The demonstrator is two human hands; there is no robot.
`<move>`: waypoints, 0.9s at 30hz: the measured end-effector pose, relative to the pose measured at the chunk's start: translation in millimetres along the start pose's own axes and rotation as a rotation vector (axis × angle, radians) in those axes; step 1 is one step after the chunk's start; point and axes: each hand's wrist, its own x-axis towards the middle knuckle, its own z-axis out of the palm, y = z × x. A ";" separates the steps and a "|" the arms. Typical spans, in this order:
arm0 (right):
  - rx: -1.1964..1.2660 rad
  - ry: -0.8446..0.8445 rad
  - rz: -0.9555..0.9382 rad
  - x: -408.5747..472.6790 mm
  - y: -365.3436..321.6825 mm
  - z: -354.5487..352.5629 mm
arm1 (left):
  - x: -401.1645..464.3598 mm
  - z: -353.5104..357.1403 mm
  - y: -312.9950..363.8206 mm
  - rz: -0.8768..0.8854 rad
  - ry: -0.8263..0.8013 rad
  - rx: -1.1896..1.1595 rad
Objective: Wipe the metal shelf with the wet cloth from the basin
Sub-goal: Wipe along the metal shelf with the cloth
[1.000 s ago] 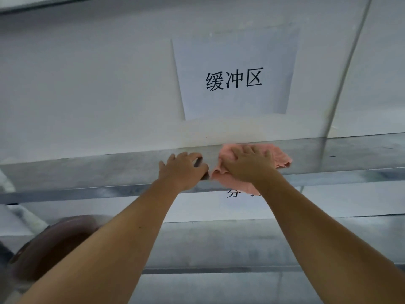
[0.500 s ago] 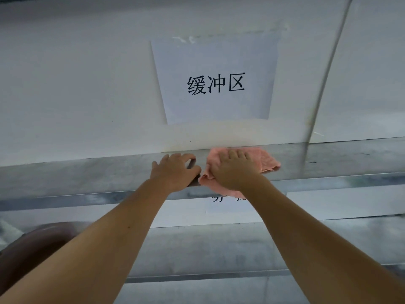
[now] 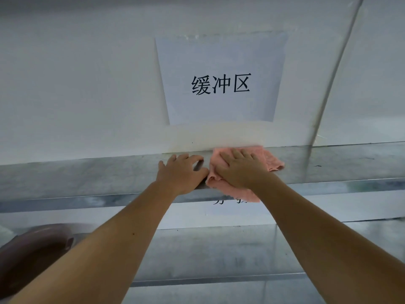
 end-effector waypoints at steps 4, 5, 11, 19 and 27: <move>-0.030 0.073 -0.056 -27.4 4.2 24.8 | -0.2 0.9 -0.6 0.017 0.009 0.014; 0.006 0.079 -0.043 -26.7 4.2 25.0 | -0.2 0.6 -1.1 0.017 0.009 0.014; 0.010 -0.011 0.023 1.2 -1.4 1.0 | -1.5 0.7 -2.4 0.017 -0.006 0.024; 0.038 0.033 0.014 -8.2 4.5 12.4 | -1.1 1.4 -1.0 0.025 -0.030 0.067; -0.258 -0.020 0.005 -31.8 101.9 -8.2 | 4.3 8.2 27.4 0.126 -0.065 0.028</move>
